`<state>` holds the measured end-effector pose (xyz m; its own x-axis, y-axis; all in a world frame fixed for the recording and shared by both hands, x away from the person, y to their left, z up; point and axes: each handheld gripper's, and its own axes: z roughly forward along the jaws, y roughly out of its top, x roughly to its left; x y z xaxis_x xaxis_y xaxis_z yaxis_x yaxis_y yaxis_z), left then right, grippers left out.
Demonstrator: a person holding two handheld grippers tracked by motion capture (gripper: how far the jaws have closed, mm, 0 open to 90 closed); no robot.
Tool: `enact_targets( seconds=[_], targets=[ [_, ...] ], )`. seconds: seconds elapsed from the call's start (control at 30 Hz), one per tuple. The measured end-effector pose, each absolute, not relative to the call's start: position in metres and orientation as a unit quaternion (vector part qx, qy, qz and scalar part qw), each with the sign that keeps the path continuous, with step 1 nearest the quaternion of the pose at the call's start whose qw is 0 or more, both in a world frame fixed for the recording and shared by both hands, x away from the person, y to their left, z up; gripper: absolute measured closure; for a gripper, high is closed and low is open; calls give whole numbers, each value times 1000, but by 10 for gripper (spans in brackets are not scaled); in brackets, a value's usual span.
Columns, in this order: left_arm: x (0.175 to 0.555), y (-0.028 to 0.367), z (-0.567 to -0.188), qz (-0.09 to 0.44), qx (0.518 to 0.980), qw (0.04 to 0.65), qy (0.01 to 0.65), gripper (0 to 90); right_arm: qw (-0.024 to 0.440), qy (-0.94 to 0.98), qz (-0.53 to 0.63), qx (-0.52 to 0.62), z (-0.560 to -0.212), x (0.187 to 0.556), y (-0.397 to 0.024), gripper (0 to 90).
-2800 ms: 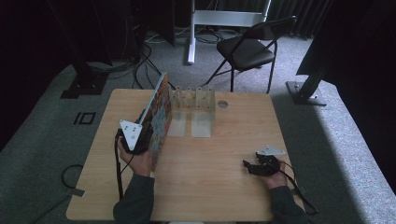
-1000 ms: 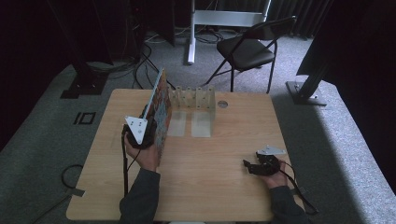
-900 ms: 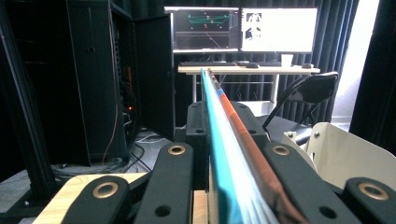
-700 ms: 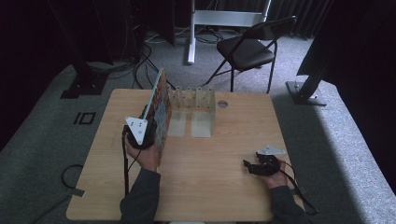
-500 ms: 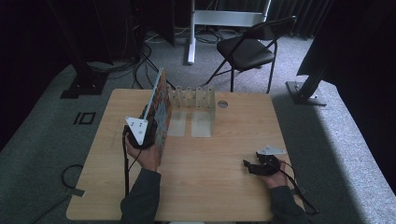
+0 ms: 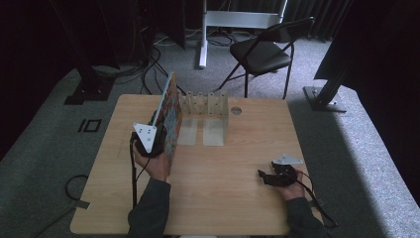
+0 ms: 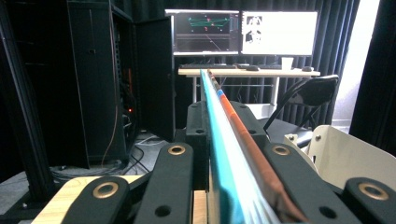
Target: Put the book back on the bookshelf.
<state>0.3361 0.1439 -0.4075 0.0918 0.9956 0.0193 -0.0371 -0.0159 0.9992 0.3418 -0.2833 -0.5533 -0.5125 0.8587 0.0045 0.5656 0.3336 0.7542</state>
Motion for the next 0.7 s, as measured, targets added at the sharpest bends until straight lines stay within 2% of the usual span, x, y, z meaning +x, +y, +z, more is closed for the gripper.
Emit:
enact_targets(
  seconds=[0.7],
  targets=[
    [339, 145, -410, 490, 516, 532, 460, 797, 203, 791, 361, 451, -553, 342, -283, 269]
  ],
)
